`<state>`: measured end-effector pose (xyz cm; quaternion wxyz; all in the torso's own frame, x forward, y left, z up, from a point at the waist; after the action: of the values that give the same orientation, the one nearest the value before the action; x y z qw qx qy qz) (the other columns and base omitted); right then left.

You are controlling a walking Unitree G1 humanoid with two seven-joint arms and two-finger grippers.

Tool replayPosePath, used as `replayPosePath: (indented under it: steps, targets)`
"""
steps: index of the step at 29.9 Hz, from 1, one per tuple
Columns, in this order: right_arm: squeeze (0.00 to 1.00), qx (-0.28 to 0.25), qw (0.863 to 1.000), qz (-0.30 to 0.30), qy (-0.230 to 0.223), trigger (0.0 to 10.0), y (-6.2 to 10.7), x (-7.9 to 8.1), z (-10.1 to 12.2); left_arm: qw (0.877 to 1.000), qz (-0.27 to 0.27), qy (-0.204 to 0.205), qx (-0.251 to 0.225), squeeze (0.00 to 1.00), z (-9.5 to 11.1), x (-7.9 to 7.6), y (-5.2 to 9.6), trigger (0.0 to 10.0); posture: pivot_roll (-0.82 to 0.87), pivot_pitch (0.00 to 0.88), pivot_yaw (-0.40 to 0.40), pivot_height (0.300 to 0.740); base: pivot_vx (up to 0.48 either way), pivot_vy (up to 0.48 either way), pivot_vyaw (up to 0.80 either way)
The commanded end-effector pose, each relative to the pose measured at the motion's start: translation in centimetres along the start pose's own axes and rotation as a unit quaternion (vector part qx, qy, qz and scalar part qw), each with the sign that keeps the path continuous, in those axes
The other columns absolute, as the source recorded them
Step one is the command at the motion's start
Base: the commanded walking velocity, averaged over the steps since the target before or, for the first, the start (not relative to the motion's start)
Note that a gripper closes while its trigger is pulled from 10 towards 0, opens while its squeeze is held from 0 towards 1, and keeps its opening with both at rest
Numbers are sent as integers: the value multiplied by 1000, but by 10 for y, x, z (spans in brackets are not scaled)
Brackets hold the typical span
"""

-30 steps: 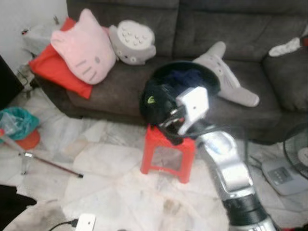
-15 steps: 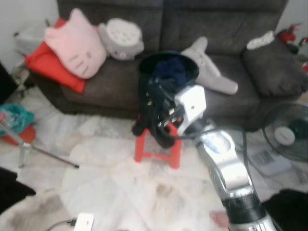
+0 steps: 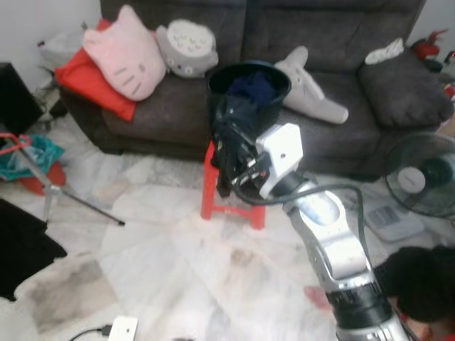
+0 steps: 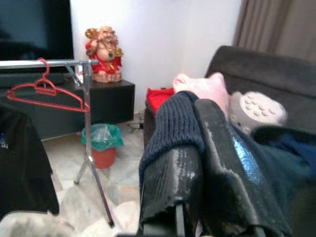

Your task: Hang hanger

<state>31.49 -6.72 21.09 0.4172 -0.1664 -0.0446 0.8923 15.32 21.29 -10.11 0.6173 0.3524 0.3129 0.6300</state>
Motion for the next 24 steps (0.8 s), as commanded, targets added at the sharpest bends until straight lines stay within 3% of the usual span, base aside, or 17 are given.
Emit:
replayPosePath:
  steps: [1, 21, 22, 23, 24]
  targets:
    - [0, -30, 1000, 8, 2, 10000, -3, 3, 13, 1000, 2, -4, 13, 0, -8, 1, 2, 10000, -61, 99, 25, 740, -281, 0, 0]
    - [0, -21, 1000, 2, 7, 10000, -1, -2, 7, 1000, 3, -1, 14, 0, -8, 0, 2, 10000, -58, 93, 20, 740, -284, 0, 0]
    - [0, -17, 999, -3, 30, 10000, 2, -9, 7, 1000, 4, 0, 11, 0, -8, 0, 2, 10000, -58, 93, 20, 740, -274, 0, 0]
    - [0, -3, 998, -36, 46, 10000, 7, -29, 3, 1000, 9, -6, 10, 0, -7, 1, 2, 10000, -68, 89, 25, 740, 0, 0, 0]
    - [0, 1, 998, -45, 47, 10000, 8, -34, 2, 1000, 10, -8, 10, 0, -7, 1, 2, 10000, -68, 89, 25, 740, 0, 0, 0]
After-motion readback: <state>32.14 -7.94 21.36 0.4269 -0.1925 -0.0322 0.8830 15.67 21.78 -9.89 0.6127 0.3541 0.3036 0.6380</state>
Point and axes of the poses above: a point about 5 cm out from each wrist's last joint towards the gripper, its own y axis pointing back from the gripper into the wrist, its own z axis along the axis of the wrist's last joint, x = y × z, the point moved 1 cm from there along -y, pointing out of the wrist towards the gripper, and after that the axes turned 2 degrees about y, right-handed, at the moved point
